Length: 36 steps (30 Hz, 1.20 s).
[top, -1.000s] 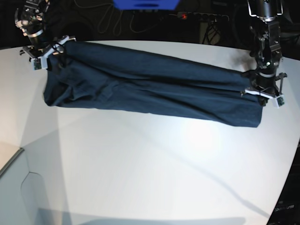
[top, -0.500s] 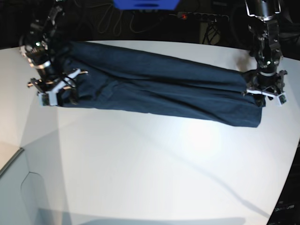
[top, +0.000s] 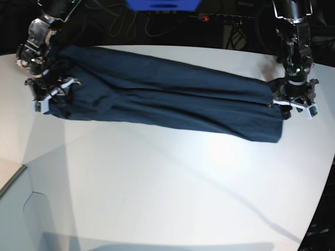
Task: Layout the t-shirt on the table in an organized manner, then fold the t-shirt properly
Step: 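Grasp the ends of the folded shirt strip with both grippers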
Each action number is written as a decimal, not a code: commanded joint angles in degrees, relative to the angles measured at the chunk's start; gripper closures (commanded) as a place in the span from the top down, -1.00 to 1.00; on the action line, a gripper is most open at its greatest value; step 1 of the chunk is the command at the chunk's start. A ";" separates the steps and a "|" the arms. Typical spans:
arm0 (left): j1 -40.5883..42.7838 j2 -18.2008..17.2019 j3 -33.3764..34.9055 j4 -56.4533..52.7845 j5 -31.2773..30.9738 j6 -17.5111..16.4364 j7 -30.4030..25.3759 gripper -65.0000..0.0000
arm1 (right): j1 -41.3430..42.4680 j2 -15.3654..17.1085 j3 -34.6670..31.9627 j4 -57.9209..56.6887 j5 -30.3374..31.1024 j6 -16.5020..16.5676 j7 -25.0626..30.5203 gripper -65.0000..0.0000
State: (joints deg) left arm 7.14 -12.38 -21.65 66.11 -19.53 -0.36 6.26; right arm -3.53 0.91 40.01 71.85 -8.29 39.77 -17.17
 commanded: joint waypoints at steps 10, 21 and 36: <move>-0.41 -0.67 -0.28 2.25 -0.03 0.40 -1.38 -0.07 | -0.12 -0.07 0.39 5.38 0.07 0.23 0.42 -0.07; -0.24 -0.76 2.97 6.20 -0.03 0.05 -1.29 0.64 | -3.63 -5.43 -0.32 22.43 0.07 0.23 0.07 0.08; -6.83 -0.94 10.18 -7.42 -0.03 -3.99 -1.29 0.63 | -11.46 -6.58 -6.38 20.58 -0.10 0.23 0.25 0.08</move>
State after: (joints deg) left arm 0.99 -12.86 -11.51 58.15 -19.18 -3.88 4.91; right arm -15.11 -6.17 33.36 91.48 -9.08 39.81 -18.35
